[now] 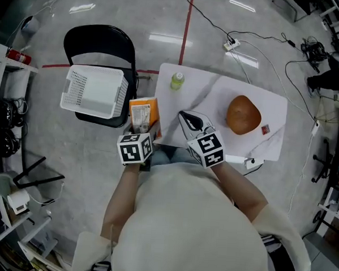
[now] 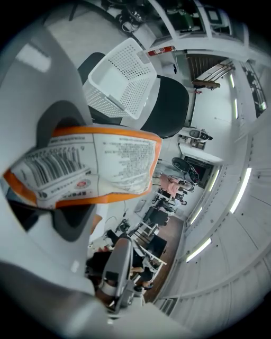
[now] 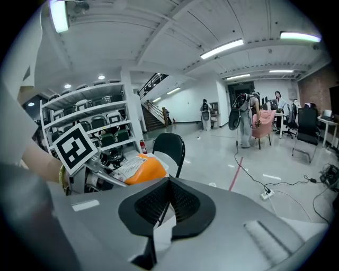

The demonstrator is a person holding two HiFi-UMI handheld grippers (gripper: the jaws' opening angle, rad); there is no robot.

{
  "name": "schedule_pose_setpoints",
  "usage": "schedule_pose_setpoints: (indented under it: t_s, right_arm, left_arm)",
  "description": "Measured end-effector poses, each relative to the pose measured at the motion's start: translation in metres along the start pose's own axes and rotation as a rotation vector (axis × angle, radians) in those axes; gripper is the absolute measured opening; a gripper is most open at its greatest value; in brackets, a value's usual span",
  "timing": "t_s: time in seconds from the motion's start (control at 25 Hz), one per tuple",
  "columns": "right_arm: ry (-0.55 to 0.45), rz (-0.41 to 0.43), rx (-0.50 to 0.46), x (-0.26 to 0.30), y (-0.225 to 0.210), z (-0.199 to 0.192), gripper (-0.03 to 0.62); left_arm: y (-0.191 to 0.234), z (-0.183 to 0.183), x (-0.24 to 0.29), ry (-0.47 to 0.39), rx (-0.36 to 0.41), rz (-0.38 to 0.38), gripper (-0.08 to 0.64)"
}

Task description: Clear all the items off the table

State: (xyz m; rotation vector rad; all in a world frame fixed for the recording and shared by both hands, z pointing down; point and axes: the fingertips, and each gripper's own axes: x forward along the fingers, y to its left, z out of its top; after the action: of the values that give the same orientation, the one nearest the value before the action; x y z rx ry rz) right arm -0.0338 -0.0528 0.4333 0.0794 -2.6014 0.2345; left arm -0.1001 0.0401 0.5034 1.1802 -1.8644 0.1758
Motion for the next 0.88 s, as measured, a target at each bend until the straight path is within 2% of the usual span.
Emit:
schedule_pose_setpoints:
  t_s: [0.28, 0.56, 0.88]
  right_arm:
    - [-0.012, 0.023, -0.016, 0.01, -0.009, 0.015, -0.002]
    - [-0.019, 0.009, -0.022, 0.034, -0.001, 0.028, -0.002]
    - [0.0, -0.038, 0.021, 0.079, 0.027, 0.045, -0.002]
  left_arm:
    - [0.01, 0.018, -0.003, -0.031, -0.028, 0.026, 0.285]
    - [0.044, 0.032, -0.004, -0.037, -0.03, 0.032, 0.285]
    - [0.098, 0.055, -0.011, 0.004, 0.021, -0.01, 0.286]
